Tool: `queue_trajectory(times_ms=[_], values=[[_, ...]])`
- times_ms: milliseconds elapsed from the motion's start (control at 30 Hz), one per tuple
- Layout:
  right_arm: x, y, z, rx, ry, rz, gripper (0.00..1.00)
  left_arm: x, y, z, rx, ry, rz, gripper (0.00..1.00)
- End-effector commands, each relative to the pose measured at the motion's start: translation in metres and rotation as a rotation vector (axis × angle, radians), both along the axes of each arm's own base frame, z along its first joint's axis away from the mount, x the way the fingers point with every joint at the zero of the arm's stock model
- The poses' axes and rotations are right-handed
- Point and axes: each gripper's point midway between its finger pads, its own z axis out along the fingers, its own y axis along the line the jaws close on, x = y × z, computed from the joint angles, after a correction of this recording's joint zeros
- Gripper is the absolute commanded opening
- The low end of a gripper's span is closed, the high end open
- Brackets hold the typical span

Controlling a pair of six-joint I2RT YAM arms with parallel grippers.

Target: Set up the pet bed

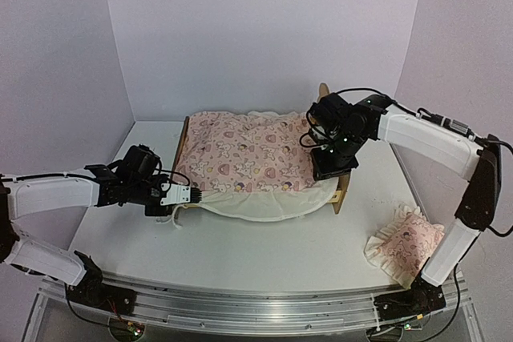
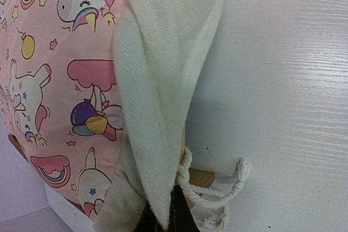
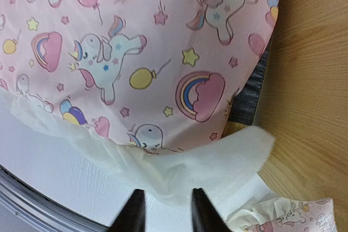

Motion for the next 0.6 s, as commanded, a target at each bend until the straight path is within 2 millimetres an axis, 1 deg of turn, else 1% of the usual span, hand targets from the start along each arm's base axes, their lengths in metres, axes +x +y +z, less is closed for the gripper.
queue_trajectory(times_ms=[0,67,167,200,333,400,433,500,533,567], values=[[-0.001,-0.008,0.010,-0.015,-0.009,-0.024,0.41,-0.007,-0.018,0.025,-0.093,0.049,-0.068,0.24],[-0.003,-0.017,0.015,-0.020,-0.028,-0.062,0.42,-0.011,-0.026,0.038,-0.140,0.056,-0.086,0.36],[-0.008,-0.033,0.014,-0.055,-0.047,-0.120,0.44,-0.016,-0.035,0.055,-0.192,0.062,-0.109,0.46],[-0.012,-0.038,0.009,-0.067,-0.040,-0.134,0.47,-0.019,-0.039,0.061,-0.210,0.069,-0.123,0.48],[-0.025,-0.043,-0.011,-0.080,0.022,-0.149,0.56,-0.026,-0.058,0.084,-0.288,0.084,-0.154,0.53],[-0.025,-0.044,-0.019,-0.080,0.025,-0.159,0.61,-0.028,-0.068,0.087,-0.315,0.101,-0.159,0.54],[-0.024,-0.043,-0.024,-0.078,0.020,-0.161,0.61,-0.028,-0.073,0.087,-0.326,0.110,-0.158,0.54],[-0.020,-0.037,-0.031,-0.050,0.013,-0.163,0.59,-0.029,-0.083,0.086,-0.335,0.114,-0.173,0.55],[-0.017,-0.034,-0.035,-0.035,0.009,-0.164,0.56,-0.030,-0.089,0.087,-0.344,0.110,-0.186,0.55],[-0.014,-0.031,-0.037,-0.020,0.004,-0.167,0.48,-0.031,-0.096,0.091,-0.356,0.103,-0.196,0.56]])
